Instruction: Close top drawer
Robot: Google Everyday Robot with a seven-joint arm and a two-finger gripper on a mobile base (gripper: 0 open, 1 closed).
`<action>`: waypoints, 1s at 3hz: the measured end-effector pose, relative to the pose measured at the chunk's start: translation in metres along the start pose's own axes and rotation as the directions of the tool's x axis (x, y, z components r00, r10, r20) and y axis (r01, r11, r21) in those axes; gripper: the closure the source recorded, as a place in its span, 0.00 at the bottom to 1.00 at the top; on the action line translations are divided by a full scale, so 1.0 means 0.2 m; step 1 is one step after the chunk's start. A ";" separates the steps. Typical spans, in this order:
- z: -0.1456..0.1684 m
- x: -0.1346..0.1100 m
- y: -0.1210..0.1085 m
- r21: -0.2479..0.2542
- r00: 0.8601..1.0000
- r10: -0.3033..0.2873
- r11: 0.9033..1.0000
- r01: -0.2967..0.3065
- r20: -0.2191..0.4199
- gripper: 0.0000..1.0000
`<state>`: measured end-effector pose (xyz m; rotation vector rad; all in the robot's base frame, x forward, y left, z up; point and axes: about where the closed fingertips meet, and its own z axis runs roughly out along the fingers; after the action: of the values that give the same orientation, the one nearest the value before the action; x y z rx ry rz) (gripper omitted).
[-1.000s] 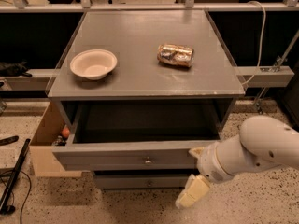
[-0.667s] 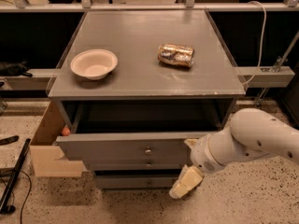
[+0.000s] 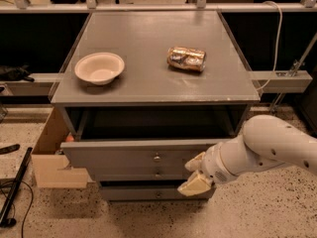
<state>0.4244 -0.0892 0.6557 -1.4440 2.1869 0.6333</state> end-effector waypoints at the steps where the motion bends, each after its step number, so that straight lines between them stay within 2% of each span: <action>1: 0.06 -0.07 -0.10 0.004 1.000 -0.019 1.000 0.019 -0.004 0.66; 2: 0.16 -0.14 -0.31 0.013 0.999 -0.023 1.000 0.024 -0.022 0.89; 3: 0.19 -0.15 -0.39 0.026 0.999 -0.021 0.999 0.022 -0.032 1.00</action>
Offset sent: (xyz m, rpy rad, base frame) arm 0.1613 0.0320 -0.0349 -0.0590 -0.0312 0.0155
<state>0.5109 -0.0719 0.6332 -1.4716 2.1928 0.5750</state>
